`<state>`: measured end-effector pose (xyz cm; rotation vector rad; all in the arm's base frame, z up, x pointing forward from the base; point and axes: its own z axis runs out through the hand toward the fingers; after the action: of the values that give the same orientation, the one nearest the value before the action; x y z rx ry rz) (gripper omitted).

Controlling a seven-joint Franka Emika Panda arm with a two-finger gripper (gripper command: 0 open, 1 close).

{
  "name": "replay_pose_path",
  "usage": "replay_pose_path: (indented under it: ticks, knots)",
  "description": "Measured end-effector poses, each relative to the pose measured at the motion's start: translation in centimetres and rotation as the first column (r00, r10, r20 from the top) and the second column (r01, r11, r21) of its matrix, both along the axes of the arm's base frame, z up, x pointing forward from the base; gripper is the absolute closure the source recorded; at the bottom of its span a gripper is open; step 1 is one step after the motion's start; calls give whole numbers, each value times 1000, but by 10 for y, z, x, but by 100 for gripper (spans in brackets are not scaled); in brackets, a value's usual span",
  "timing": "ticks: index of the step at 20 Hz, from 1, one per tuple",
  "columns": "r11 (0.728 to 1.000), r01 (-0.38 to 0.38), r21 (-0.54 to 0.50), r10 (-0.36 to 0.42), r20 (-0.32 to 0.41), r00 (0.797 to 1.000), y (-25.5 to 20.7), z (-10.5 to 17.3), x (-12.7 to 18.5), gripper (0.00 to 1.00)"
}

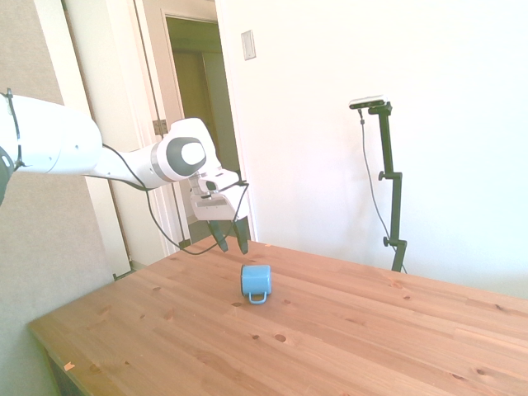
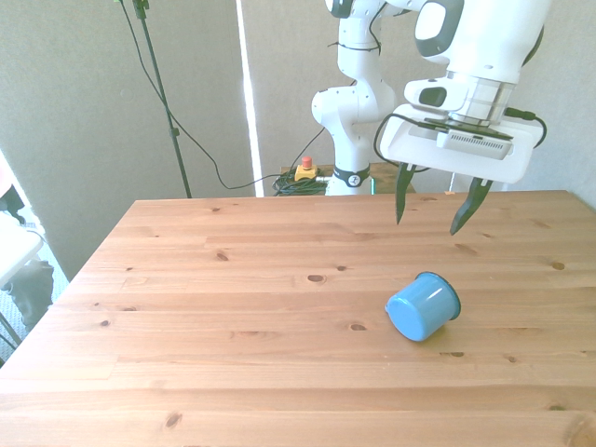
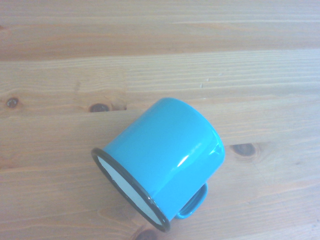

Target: Flip the mug upright

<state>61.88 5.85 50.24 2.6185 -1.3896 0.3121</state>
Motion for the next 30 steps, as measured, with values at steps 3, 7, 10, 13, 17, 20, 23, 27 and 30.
replay_pose_path:
  ticks: [3, 7, 10, 13, 17, 20, 23, 27, 30]
  knots:
    - [995, 71, -70, -71, -11, 997, 7, 1, 3, 0]
    - [974, 158, -160, -165, -27, 986, 11, -6, 10, 0]
    - [971, 169, -170, -176, -26, 984, 22, -10, 20, 0]
    - [949, 208, -235, -221, -30, 975, 22, -10, 19, 0]
    - [889, 257, -380, -282, -11, 959, 42, -26, 22, 0]
    - [848, 240, -473, -286, -26, 958, 57, -43, 23, 0]
    - [819, 210, -533, -275, -44, 960, 67, -58, 24, 0]
    - [844, 83, -529, -175, -125, 977, 76, -59, 23, 0]
    - [849, 118, -515, -198, -103, 975, 76, -55, 25, 0]
